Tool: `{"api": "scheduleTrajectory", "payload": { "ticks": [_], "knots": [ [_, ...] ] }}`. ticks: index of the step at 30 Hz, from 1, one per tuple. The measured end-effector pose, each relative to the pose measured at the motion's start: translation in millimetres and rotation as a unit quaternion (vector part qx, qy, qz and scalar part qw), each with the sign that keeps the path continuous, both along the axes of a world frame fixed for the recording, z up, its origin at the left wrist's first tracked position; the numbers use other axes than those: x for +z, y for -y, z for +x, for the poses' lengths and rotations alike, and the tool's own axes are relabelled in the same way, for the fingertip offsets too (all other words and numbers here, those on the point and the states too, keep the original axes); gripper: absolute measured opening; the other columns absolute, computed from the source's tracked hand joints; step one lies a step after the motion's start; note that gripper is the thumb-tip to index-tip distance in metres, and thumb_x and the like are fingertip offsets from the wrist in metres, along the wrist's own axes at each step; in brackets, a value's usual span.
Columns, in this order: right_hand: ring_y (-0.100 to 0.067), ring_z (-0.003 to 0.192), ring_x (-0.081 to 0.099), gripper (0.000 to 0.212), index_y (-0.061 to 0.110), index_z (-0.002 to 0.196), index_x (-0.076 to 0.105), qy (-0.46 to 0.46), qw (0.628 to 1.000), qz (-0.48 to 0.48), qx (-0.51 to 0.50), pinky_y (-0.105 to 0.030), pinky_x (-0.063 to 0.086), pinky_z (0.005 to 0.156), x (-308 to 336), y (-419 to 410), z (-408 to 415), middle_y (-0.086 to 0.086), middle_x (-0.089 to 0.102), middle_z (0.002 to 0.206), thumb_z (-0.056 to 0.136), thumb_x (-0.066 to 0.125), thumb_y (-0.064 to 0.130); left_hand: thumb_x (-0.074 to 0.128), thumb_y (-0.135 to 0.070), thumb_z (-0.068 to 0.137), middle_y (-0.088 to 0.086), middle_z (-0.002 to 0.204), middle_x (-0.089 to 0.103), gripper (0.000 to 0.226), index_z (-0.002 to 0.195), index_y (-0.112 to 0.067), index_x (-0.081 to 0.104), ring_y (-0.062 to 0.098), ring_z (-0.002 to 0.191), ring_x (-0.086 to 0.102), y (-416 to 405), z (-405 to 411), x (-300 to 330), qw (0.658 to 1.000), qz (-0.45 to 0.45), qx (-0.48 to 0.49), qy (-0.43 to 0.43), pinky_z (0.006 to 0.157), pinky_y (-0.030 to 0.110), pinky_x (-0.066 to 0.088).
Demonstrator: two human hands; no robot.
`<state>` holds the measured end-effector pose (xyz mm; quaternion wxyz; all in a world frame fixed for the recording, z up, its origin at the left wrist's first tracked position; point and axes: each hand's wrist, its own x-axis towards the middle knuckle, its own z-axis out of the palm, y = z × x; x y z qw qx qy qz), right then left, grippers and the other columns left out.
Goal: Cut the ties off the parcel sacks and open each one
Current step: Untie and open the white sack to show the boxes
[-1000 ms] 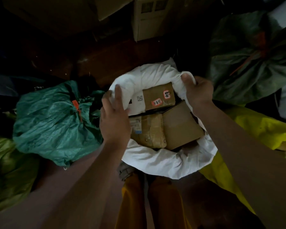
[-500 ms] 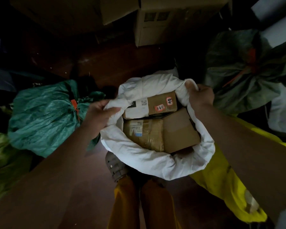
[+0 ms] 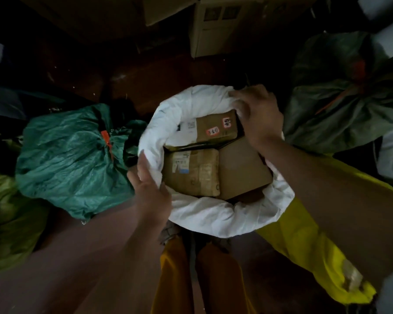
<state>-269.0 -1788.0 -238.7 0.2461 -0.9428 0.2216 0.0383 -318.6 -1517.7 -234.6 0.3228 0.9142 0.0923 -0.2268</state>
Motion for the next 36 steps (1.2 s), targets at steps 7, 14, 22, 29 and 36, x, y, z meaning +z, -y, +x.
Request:
{"api": "scheduleTrajectory", "payload": {
  "ticks": [7, 14, 22, 29, 36],
  "knots": [
    [-0.029, 0.118, 0.053, 0.031, 0.02, 0.126, 0.063, -0.053, 0.996, 0.037, -0.053, -0.034, 0.043, 0.097, -2.9, 12.8, 20.9, -0.013, 0.054, 0.132, 0.101, 0.045, 0.023, 0.05, 0.013, 0.08, 0.002, 0.139, 0.025, 0.097, 0.148, -0.045, 0.014, 0.023, 0.121, 0.041, -19.3, -7.8, -1.9, 0.997, -0.033, -0.062, -0.002, 0.089, 0.027, 0.039],
    [-0.031, 0.139, 0.031, 0.056, 0.019, 0.152, 0.029, -0.051, 0.966, -0.021, -0.252, -0.04, 0.026, 0.107, 24.4, -13.7, -87.5, -0.007, 0.033, 0.155, 0.101, 0.041, 0.039, 0.075, -0.037, 0.074, 0.007, 0.14, 0.026, 0.095, 0.147, -0.037, 0.013, 0.031, 0.126, 0.036, -3.6, 17.7, 12.9, 0.99, 0.088, -0.102, 0.05, 0.096, 0.053, 0.04],
    [-0.031, 0.136, 0.039, 0.054, 0.012, 0.148, 0.035, -0.037, 0.947, 0.104, -0.302, -0.053, 0.031, 0.111, 15.6, -41.4, -173.7, -0.013, 0.042, 0.148, 0.097, 0.054, 0.014, 0.059, -0.034, 0.092, 0.008, 0.143, 0.047, 0.064, 0.149, -0.023, 0.03, 0.028, 0.127, 0.047, 21.7, 55.3, -6.8, 0.995, -0.026, -0.092, -0.025, 0.097, 0.029, 0.036],
    [-0.026, 0.128, 0.048, 0.046, 0.019, 0.141, 0.048, -0.036, 0.933, 0.129, -0.333, -0.031, 0.036, 0.104, 16.8, -32.4, -163.7, -0.007, 0.053, 0.14, 0.097, 0.052, 0.008, 0.053, -0.029, 0.096, 0.011, 0.137, 0.052, 0.05, 0.144, -0.018, 0.04, 0.032, 0.124, 0.049, 13.4, 51.8, -6.9, 0.994, -0.007, -0.093, -0.058, 0.093, 0.031, 0.038],
    [-0.022, 0.12, 0.054, 0.045, 0.017, 0.135, 0.055, -0.024, 0.93, 0.144, -0.337, -0.015, 0.036, 0.088, 28.8, -41.0, -172.8, -0.006, 0.059, 0.133, 0.095, 0.045, -0.002, 0.053, -0.026, 0.097, 0.011, 0.13, 0.056, 0.042, 0.136, -0.014, 0.047, 0.029, 0.119, 0.051, -5.7, 42.4, 8.0, 0.996, -0.025, -0.06, -0.069, 0.086, 0.027, 0.034]
  ]
}}
